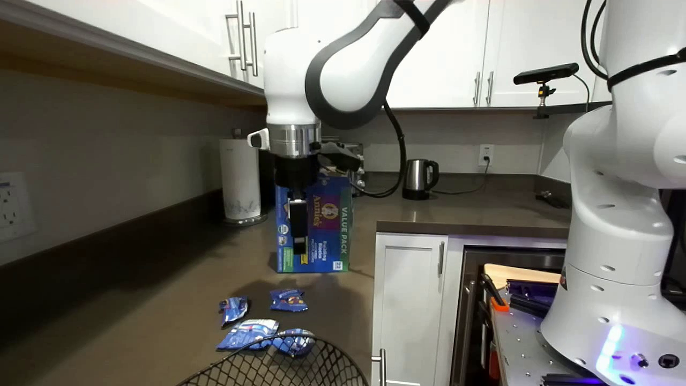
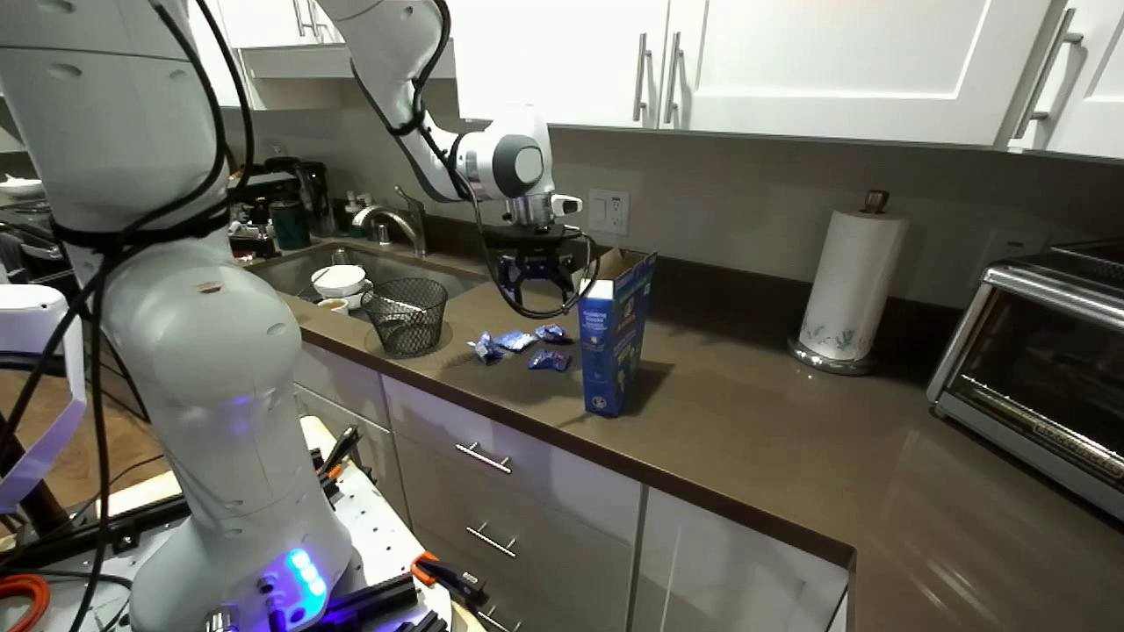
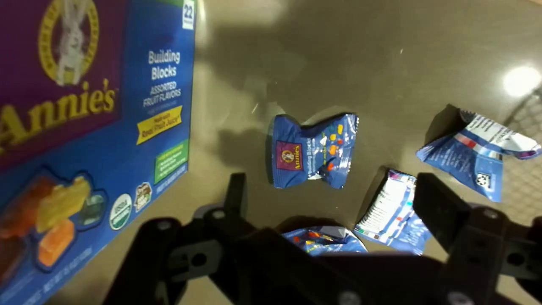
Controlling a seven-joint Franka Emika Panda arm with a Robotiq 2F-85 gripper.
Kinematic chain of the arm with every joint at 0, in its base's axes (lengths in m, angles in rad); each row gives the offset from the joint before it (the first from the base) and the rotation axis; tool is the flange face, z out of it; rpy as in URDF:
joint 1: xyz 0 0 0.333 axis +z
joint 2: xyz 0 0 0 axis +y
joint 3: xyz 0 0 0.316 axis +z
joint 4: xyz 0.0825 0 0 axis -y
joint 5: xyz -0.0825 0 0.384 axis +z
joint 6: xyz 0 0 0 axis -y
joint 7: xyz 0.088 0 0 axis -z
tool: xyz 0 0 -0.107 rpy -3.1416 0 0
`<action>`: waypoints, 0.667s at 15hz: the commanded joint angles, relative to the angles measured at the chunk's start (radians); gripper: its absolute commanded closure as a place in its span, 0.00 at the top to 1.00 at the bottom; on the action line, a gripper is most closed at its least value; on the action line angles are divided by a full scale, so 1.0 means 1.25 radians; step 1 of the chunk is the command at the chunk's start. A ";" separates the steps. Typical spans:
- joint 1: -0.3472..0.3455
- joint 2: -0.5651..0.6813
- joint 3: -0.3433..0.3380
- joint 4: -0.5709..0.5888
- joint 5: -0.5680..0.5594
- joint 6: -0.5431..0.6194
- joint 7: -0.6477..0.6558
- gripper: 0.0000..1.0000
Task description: Pick one packet on the counter and put it in the box
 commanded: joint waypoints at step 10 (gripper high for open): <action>0.029 0.029 0.008 0.009 -0.124 -0.012 0.048 1.00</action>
